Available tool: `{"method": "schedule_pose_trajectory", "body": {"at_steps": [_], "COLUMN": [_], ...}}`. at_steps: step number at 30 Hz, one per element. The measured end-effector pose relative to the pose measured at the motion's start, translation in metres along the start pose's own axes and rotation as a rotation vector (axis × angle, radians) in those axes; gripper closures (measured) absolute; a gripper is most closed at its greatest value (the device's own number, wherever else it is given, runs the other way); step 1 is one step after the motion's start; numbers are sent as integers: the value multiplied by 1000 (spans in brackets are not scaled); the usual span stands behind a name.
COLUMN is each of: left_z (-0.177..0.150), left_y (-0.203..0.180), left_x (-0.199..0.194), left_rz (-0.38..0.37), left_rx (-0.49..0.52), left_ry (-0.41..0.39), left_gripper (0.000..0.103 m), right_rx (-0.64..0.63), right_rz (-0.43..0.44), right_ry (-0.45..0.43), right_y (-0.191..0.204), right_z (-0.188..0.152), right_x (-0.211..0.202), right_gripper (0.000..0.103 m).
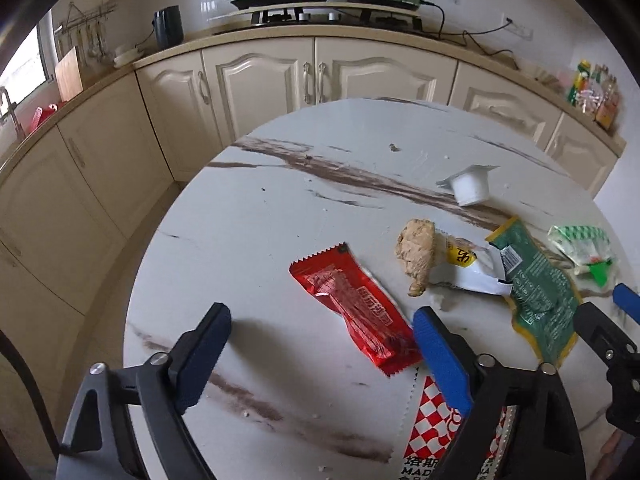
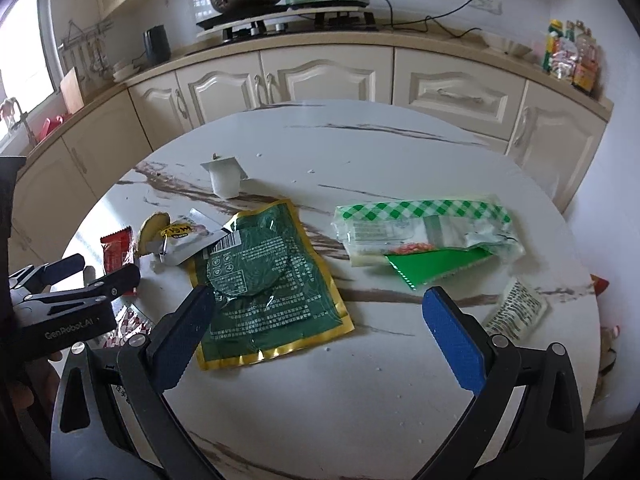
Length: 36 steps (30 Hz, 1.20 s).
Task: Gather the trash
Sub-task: 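Grasp the red wrapper with the left tool while the right tool grasps the green packet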
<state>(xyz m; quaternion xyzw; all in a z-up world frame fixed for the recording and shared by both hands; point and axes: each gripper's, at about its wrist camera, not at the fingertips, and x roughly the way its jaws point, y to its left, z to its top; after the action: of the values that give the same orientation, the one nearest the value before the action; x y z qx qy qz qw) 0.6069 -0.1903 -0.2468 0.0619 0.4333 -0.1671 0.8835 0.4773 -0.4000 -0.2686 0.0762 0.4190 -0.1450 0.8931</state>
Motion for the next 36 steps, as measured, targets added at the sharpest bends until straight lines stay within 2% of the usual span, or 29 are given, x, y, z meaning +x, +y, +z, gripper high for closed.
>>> {"method": "schedule_pose_trajectory", "body": {"at_steps": [3,6,7,9,11,16,22,27,33,35,36], "left_z": [1,-4,-6,-14,-19,-31,-38,-43,-51,-52,-52], "left_y": [1,1,0,1,5,17,24,28,28,29,28], "left_x": [-1,-7,-9,-14,-18,-31,-60,-77,-89,-95,-98], "left_rz": [-20,-41,-51,-64,-84,-150,-192,-199,-216,-220,-221], "left_rx": [20,37,42,45,41,19,17,22,26,23,21], "left_ry": [-16,-30,-35,-38,-41,-36,-62,-74,-62,-64,-65], "left_gripper": [35,59,73,76,85,90,91,91,91,91,91], "right_rx": [-3,-10,-11,-22,-28,-62,-154,-238,-292,-291,-286], "right_rz": [3,7,7,7,8,34,84,94,137,139,136], "right_ry": [8,14,15,14,17,18,75,133,129,128,127], "right_y": [2,4,5,7,8,14,29,41,47,46,44], "right_z": [0,2,2,3,4,7,14,18,23,22,22], "right_x": [4,5,6,5,6,7,28,50,58,57,56], "right_gripper": [0,0,0,0,0,0,0,0,0,4,11]}}
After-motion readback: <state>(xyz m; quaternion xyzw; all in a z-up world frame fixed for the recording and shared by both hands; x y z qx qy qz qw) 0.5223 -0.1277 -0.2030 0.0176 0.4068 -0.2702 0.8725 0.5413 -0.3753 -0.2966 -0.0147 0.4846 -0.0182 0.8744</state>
